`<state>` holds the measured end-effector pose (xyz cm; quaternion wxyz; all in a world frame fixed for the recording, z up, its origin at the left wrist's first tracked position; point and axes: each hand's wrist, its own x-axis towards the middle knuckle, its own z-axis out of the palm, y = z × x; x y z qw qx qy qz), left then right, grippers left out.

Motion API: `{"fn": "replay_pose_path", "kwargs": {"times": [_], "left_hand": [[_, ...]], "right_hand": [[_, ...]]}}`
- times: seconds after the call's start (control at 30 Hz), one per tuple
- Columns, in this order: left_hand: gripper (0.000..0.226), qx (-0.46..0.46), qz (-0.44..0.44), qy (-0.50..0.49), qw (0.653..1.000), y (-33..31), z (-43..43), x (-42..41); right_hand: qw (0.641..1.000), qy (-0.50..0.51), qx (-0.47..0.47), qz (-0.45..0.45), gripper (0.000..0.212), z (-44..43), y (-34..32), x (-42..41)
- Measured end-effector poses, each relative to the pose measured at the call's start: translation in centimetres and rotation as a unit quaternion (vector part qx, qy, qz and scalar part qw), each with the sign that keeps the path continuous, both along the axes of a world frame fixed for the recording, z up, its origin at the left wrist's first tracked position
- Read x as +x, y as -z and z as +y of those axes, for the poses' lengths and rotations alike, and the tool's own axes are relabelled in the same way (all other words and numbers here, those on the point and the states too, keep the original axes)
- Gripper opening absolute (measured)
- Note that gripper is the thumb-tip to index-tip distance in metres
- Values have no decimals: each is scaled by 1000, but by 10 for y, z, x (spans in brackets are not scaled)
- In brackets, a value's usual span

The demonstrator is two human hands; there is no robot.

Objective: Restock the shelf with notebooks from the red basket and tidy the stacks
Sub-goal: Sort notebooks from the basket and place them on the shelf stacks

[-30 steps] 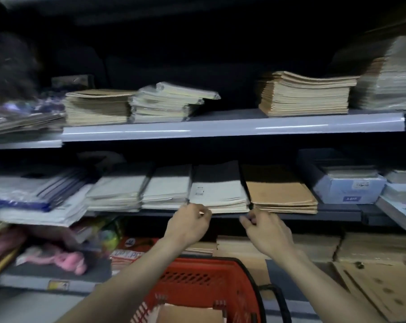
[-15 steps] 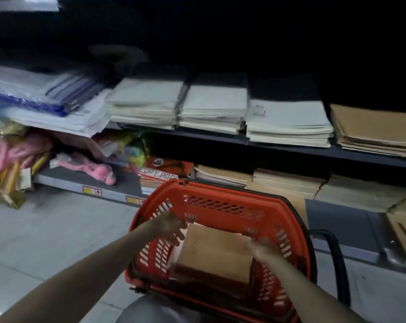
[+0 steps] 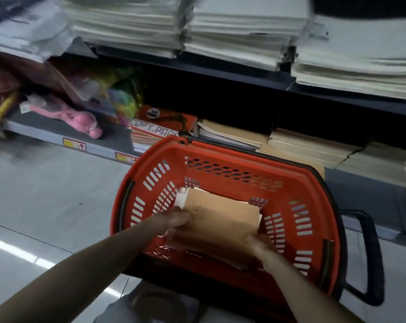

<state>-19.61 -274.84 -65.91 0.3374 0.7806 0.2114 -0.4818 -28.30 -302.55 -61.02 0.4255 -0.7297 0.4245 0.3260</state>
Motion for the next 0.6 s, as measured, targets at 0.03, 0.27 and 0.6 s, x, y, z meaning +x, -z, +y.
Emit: {"fn": "replay_pose_path", "kwargs": {"times": [0.03, 0.27, 0.6], "left_hand": [[67, -6, 1, -20, 1000, -10, -3, 0], [21, -54, 24, -150, 987, -87, -18, -16], [19, -130, -156, -114, 973, -258, -44, -43]], "right_hand": [[1000, 6, -2, 3, 48, -1, 3, 0], [988, 136, 36, -65, 22, 1, -29, 5], [953, 115, 81, -266, 22, -24, -165, -11]]}}
